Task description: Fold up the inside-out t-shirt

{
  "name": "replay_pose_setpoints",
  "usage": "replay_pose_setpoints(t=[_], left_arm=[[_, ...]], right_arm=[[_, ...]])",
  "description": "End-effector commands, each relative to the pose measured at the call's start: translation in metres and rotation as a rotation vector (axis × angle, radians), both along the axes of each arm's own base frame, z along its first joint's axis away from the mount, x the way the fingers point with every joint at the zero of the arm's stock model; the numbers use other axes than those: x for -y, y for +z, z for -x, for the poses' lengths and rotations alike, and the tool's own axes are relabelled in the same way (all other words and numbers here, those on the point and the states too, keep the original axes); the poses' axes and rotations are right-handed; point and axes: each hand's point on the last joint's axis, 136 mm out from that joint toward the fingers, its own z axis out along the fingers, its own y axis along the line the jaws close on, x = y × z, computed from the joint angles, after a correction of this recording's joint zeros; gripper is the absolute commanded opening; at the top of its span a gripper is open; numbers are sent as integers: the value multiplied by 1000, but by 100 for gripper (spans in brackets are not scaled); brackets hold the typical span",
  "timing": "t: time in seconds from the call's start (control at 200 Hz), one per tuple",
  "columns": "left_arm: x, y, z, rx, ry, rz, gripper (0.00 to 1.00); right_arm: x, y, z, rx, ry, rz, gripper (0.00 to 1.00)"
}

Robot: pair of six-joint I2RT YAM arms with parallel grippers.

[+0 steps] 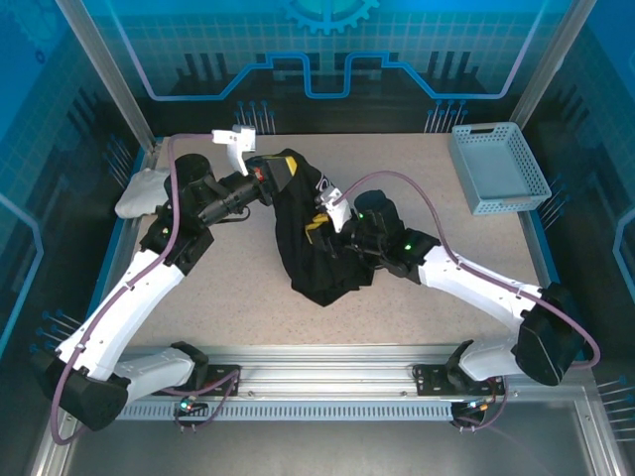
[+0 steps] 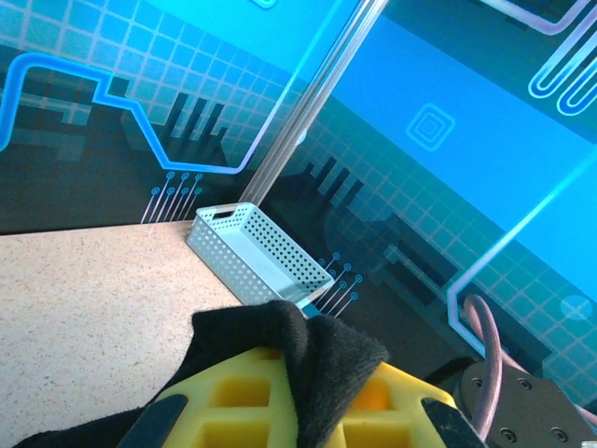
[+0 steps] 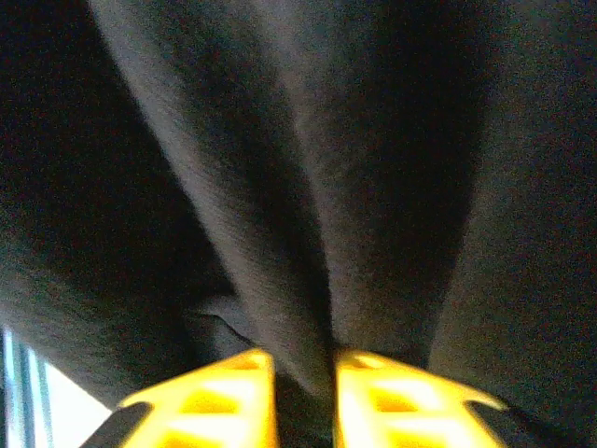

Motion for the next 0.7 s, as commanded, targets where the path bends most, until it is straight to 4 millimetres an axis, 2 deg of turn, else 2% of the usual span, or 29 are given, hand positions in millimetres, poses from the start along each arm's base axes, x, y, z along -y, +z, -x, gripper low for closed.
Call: replay_pose_setpoints(t=[0.0,0.075,0.155,0.285,0.4,0.46,0.52,0.6,0.695], left_arm=[[-19,24,-4,68,110,9,0],[-38,27,-13,71,230,-15,0],[-60,41,-18,104,351,-50,0],[-100,79,-12,210,550,-89,0],[-115,104,-1,291,619,-99,0],[-114,105,-1,303,611,-113,0],[-104,93,-5,288,565,-125,0],[-83,64,-13,238,463,-147,0],[-61,20,-23,154,354,-173,0]], right_arm=[[16,41,-10,72,-50,-48,2],[41,61,-17,105,-114,-62,0],[62,96,-20,139,-135,-125,0],[79,154,-16,217,-133,-183,0],[91,186,-8,244,-122,-218,0],[96,188,-8,235,-130,-206,0],[101,181,-12,212,-148,-178,0],[112,163,-21,155,-188,-144,0],[125,136,-29,59,-216,-118,0]])
